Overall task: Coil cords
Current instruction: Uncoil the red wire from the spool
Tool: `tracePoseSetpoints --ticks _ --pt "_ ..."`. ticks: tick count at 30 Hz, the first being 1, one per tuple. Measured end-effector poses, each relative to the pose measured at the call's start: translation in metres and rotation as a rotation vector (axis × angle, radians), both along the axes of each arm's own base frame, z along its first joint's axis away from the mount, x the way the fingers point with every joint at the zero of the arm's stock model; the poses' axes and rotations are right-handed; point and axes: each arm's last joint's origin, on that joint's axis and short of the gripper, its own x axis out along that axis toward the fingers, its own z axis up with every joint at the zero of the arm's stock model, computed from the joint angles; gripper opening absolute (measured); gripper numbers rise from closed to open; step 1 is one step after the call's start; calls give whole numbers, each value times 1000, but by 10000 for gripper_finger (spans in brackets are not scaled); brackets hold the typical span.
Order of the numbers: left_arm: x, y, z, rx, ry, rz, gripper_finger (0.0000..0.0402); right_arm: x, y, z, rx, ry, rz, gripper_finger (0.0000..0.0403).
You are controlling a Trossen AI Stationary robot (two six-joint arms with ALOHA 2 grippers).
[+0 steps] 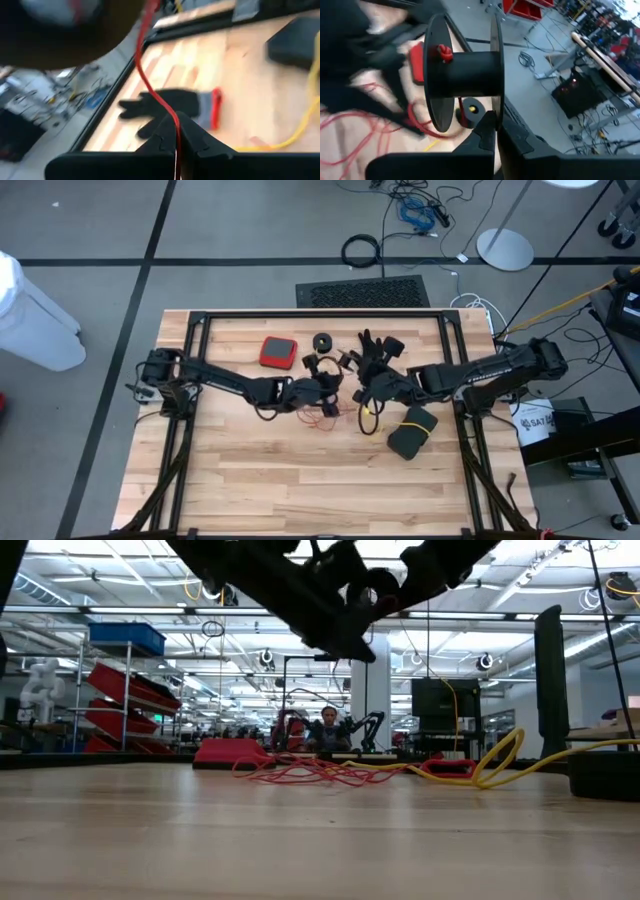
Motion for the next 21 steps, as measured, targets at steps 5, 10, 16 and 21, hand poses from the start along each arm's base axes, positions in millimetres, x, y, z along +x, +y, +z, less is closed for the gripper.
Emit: tracePoseSetpoints --ticks 5,10,16,21 --pt "-5 21 -7 28 99 94 0 -4 17 0 2 12 62 0" --pt "-11 32 -8 44 160 143 0 -14 28 -10 108 93 116 0" --pt "-18 34 8 57 140 167 0 -30 32 -21 132 205 49 0" --pt "-31 29 40 54 57 163 0 -39 29 -25 113 269 0 0"
